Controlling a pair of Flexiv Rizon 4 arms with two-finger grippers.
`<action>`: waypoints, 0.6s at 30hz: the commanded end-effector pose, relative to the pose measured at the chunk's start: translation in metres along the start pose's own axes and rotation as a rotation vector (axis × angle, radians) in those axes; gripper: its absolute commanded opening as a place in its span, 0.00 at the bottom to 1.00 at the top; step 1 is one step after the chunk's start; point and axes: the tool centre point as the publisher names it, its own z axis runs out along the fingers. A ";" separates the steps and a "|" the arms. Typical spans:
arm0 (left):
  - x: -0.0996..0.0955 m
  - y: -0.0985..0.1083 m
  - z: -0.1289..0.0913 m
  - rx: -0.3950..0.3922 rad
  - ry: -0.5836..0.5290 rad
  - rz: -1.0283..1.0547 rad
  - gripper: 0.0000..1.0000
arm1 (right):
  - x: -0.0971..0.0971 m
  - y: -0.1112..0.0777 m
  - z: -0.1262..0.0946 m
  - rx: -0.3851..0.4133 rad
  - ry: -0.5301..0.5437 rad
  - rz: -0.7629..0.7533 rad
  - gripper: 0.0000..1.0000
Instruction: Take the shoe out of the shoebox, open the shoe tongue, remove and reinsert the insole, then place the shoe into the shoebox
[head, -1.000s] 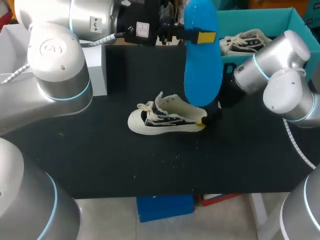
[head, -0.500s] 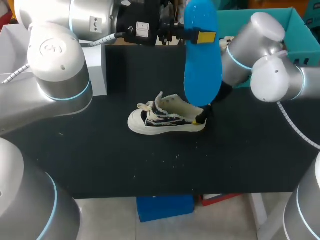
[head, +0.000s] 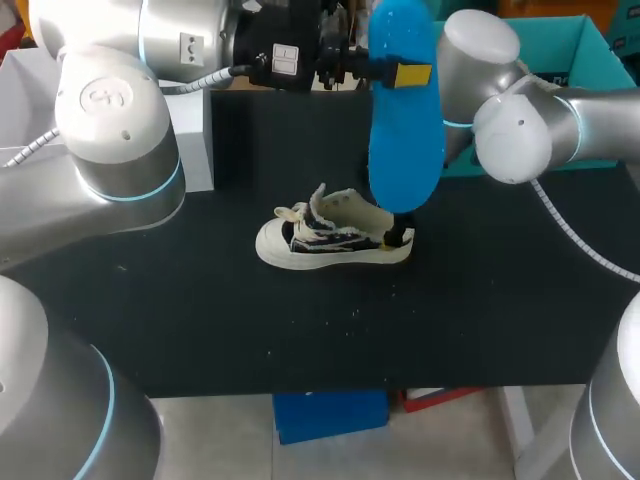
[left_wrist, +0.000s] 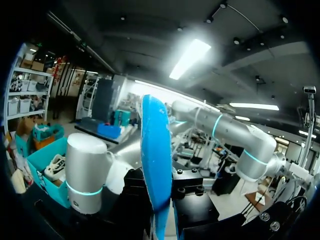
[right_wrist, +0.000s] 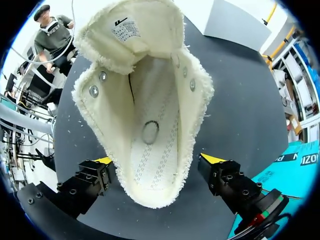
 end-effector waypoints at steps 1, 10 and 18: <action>0.001 0.001 0.001 0.001 -0.005 0.000 0.00 | -0.002 0.006 0.003 0.102 0.009 -0.001 1.00; 0.001 0.001 0.001 0.001 -0.005 0.000 0.00 | 0.000 0.009 0.011 0.113 0.026 -0.009 1.00; 0.001 0.001 0.001 0.001 -0.005 0.000 0.00 | -0.001 0.009 0.014 0.105 0.030 -0.008 1.00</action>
